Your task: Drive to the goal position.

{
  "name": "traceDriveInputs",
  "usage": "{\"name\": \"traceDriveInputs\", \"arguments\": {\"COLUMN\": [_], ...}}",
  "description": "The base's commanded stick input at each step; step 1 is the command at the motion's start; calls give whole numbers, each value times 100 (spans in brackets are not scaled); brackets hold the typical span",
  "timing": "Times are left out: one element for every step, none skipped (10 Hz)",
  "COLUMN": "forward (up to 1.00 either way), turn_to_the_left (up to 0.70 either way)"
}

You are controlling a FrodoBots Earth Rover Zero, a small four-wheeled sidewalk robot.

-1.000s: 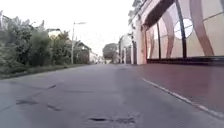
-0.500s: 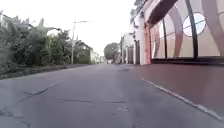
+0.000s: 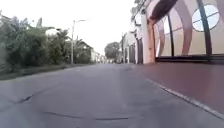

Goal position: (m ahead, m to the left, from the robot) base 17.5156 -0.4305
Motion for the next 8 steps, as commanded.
{"name": "traceDriveInputs", "arguments": {"forward": [100, 100, 100, 100, 100, 100, 100, 100], "turn_to_the_left": [0, 0, 0, 0, 0, 0, 0, 0]}}
